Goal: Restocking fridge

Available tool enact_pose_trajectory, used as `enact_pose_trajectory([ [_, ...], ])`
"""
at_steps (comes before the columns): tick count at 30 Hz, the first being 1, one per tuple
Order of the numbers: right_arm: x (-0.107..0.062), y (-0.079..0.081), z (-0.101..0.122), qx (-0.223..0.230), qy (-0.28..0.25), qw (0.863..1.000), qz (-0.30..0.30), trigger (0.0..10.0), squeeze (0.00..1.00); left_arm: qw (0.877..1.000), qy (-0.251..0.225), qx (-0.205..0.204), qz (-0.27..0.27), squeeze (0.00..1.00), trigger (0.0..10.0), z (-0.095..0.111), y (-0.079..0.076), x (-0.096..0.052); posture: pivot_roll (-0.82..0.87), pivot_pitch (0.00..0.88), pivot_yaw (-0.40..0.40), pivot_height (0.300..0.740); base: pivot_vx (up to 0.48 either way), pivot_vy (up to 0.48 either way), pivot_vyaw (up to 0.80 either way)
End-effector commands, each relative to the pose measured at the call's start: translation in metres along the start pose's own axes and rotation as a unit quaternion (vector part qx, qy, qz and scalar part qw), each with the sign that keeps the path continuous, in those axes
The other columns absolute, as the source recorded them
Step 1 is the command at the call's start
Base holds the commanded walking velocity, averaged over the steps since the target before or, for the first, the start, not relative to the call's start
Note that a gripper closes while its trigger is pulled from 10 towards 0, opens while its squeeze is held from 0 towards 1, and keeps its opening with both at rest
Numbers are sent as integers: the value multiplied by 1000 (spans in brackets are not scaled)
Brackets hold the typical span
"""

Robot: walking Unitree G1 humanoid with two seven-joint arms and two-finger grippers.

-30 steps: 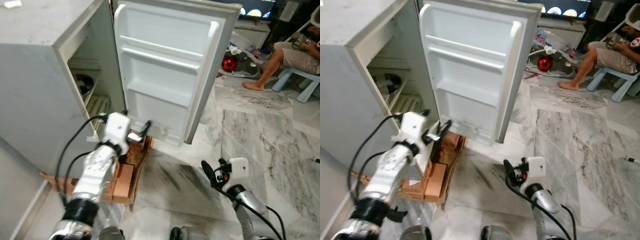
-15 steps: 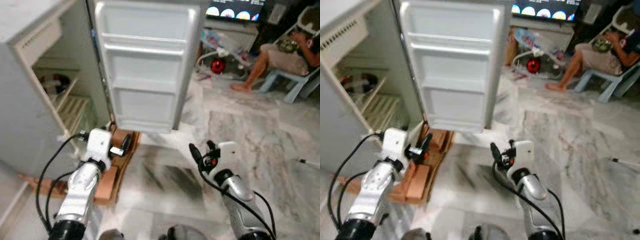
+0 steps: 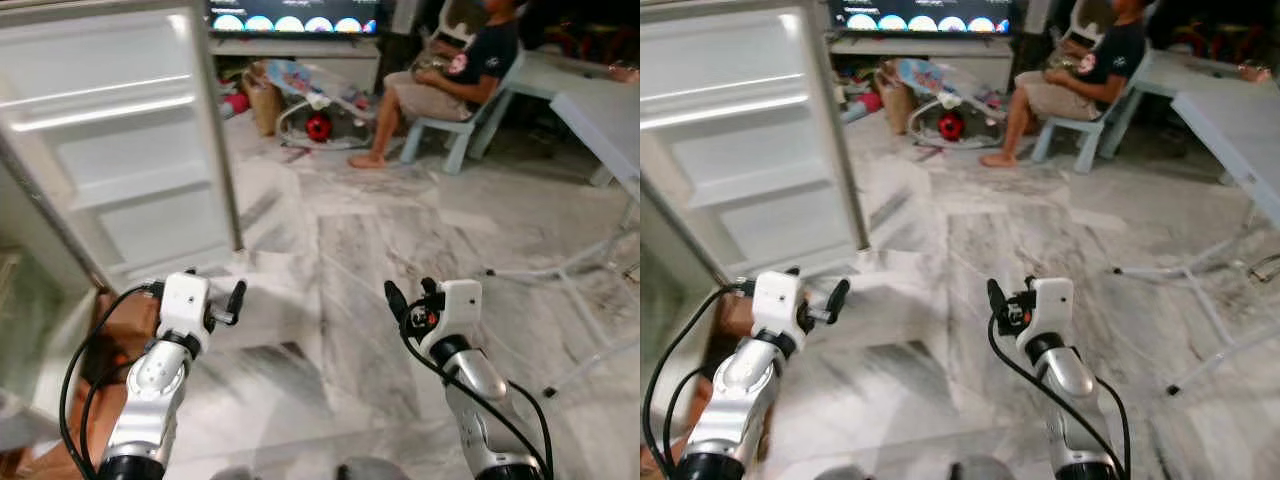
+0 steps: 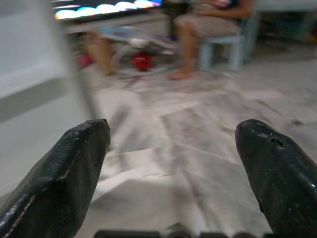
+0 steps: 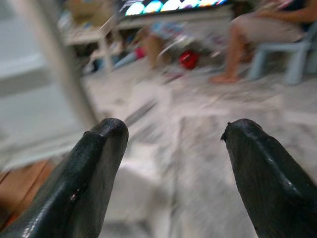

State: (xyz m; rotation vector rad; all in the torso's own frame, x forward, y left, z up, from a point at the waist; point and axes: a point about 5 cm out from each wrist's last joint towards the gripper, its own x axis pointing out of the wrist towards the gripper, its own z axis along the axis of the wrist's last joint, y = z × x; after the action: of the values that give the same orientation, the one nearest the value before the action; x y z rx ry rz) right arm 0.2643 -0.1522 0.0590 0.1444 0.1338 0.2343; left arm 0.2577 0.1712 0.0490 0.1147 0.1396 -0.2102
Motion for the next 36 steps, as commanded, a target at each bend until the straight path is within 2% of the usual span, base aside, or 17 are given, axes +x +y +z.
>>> enact_pose_trajectory([
  [1,1,-7,5,-9,-3,1000,-14,10000,0,1000,-18,3,-15,0,10000,11,-9,8,-32,0,-27,740,465,0,-800],
  [4,5,-5,10,-9,-12,1000,-14,10000,0,1000,-24,3,-16,0,10000,14,-11,10,-30,0,-27,740,480,0,-800],
  [11,4,-5,9,-9,-11,1000,-17,10000,0,1000,-11,-3,-14,0,10000,6,-14,7,-30,0,-24,740,480,0,-800],
  [16,4,-4,10,-8,-14,1000,-19,10000,0,1000,-15,-4,-19,0,10000,9,-16,9,-33,0,-22,740,480,0,-800],
  [32,6,-3,18,-12,-30,999,-20,10000,0,999,-40,-20,3,0,10000,21,-6,14,-24,0,-22,740,479,0,-800],
  [36,9,-1,24,-18,-43,999,-18,10000,0,999,-51,-13,9,0,10000,26,-2,14,-19,0,-20,740,452,0,-800],
])
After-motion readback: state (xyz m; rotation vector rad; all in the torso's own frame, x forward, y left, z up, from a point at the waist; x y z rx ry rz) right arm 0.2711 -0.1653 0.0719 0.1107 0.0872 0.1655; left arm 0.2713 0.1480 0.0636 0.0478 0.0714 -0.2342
